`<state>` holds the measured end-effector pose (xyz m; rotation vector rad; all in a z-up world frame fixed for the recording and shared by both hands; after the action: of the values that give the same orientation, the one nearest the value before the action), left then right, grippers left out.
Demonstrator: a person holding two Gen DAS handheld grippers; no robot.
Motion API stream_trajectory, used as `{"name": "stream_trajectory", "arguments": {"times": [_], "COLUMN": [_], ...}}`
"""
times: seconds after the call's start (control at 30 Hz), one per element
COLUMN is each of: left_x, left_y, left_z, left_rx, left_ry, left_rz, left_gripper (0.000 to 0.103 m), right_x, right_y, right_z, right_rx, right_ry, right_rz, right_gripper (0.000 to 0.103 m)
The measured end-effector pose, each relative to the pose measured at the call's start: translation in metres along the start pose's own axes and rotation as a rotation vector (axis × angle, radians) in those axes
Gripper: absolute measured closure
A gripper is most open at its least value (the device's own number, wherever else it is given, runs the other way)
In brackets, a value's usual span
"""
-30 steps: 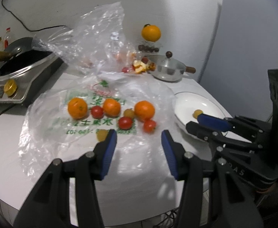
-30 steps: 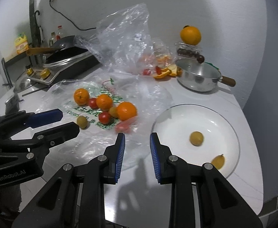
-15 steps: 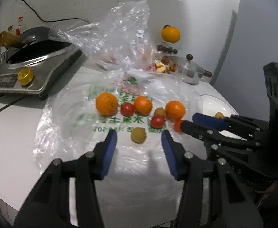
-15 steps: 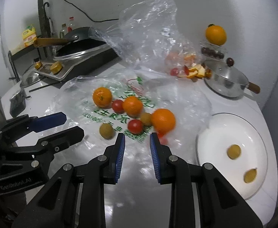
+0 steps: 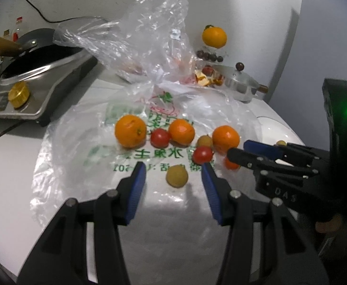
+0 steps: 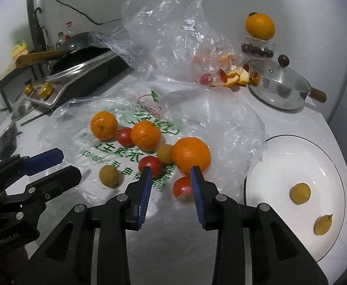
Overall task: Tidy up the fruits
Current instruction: 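Move both open grippers back to the fruits on the bag, then grasp a yellow fruit with the left gripper while the right grasps a cherry tomato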
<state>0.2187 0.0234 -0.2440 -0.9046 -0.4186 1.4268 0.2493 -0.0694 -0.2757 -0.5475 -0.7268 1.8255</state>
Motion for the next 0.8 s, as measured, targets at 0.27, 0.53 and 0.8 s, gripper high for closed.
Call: {"name": "stream_trajectory", "arguments": {"times": [0.27, 0.53, 0.8], "left_x": [0.002, 0.002, 0.001], "left_y": [0.001, 0.006, 0.012], "left_z": [-0.018, -0.033, -0.045], "left_rx": [0.024, 0.072, 0.106], "left_ry": [-0.003, -0.009, -0.02], "left_rz": [0.011, 0.015, -0.012], "left_gripper": [0.053, 0.053, 0.056], "right_x": [-0.005, -0.011, -0.007], "right_y": [0.008, 0.012, 0.015], "right_z": [-0.011, -0.019, -0.026], "right_rx": [0.033, 0.054, 0.058], "right_ry": [-0.015, -0.004, 0.002], "right_rz": [0.001, 0.002, 0.019], "right_gripper": [0.068, 0.068, 0.068]}}
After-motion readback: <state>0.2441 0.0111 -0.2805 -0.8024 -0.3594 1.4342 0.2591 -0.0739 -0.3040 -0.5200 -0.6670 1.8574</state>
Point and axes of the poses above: each gripper's, at about its wrist camera, not at the fingertips, and z roughly against the way its jaws point, x to its left, y to its underside, the point moved 9 cm from there along -z, roughly the way its jaws point, and after that the axes turned 6 degrees about y, right-handed, at the moved point
